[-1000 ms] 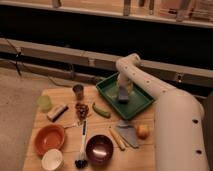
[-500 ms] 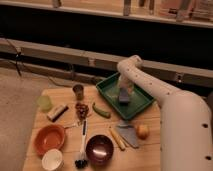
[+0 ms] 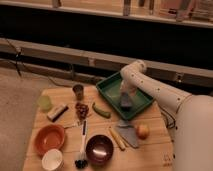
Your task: Wipe tray with sponge
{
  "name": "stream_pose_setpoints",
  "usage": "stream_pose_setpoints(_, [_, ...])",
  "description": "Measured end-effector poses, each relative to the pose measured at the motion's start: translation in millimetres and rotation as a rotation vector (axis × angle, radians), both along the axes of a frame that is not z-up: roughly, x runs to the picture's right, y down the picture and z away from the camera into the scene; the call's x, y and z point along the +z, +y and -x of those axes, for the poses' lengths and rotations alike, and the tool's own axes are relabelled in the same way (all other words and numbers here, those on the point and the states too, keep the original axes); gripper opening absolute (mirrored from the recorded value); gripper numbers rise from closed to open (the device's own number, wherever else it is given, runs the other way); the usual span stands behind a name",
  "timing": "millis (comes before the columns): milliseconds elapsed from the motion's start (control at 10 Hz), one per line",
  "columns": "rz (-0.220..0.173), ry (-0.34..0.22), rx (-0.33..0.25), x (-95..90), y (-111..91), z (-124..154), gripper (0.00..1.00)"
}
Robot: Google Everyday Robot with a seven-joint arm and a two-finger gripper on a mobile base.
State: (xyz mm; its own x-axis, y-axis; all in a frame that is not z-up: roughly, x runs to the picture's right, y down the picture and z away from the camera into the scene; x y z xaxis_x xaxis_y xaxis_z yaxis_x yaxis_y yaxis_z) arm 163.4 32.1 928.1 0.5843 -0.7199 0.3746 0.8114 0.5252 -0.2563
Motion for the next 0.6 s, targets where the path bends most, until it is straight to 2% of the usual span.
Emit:
stream_pose_setpoints(300, [0.000,0.001,0.006,16.6,-22.7,-10.7,0.00])
stream_pose_setpoints(600, [-0.013,0.000,0.008,11.7,-18.9,-16.4,0.00])
